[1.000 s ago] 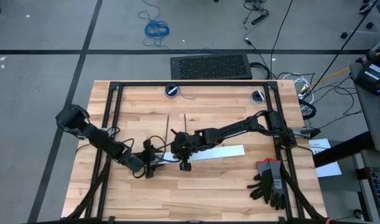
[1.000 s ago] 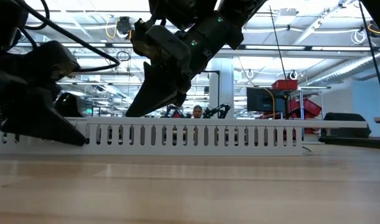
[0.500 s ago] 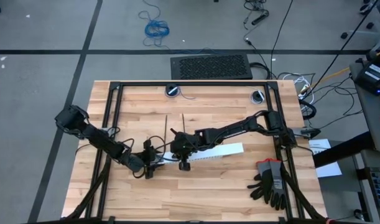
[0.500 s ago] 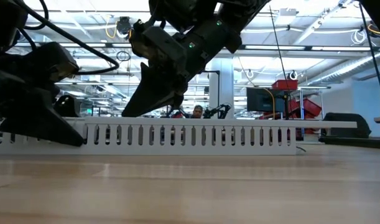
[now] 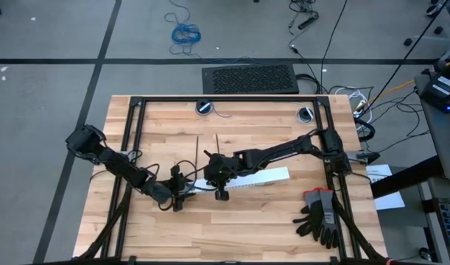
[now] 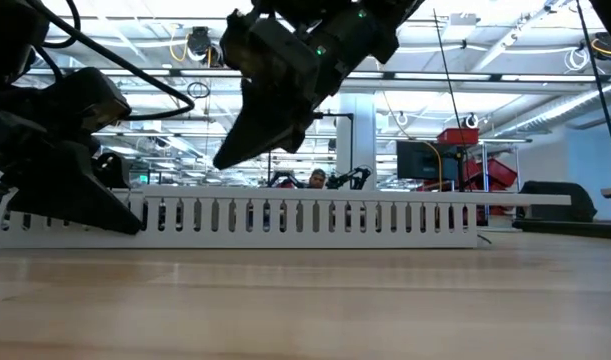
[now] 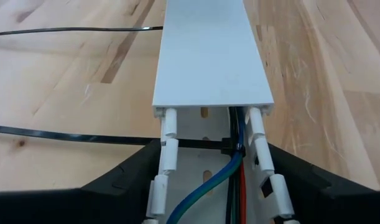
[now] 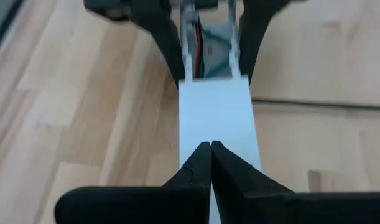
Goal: Ziptie cables
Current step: Close the white cable duct
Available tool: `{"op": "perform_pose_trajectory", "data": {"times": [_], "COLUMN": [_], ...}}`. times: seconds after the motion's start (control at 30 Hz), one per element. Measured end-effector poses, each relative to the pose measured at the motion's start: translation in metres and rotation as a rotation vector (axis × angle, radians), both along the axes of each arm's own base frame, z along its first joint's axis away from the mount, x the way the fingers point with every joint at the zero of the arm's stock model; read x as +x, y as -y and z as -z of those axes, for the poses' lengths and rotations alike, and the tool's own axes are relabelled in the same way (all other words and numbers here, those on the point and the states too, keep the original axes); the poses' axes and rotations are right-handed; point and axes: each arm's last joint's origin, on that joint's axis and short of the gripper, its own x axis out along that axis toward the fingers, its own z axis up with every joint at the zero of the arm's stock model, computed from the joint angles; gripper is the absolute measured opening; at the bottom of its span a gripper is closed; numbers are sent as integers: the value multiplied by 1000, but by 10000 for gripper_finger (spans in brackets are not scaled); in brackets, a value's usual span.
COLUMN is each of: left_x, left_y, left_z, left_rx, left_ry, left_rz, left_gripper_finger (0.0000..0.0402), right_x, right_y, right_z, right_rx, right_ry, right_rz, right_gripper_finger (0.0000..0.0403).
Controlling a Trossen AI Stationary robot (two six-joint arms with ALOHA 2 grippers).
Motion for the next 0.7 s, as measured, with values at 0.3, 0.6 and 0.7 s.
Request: {"op": "perform_pose_trajectory", "data": {"times": [0.3, 0.6, 0.7], "left_x": [1, 5, 5], "left_y": [1, -4, -4], "left_z": [-1, -1, -4], "left_rx": [3, -5, -9], "left_ry": [-4, -5, -1], "left_rz": [6, -8, 5], "left_gripper_finger": [234, 240, 261], "right_x": [16, 28, 27], "right_y": [1, 7, 7], "right_z": [32, 52, 53], "right_rx": [58, 102, 99], "right_ry": [35, 48, 42], "right_rz": [-17, -8, -7], "right_gripper_finger": [0, 0, 0]}}
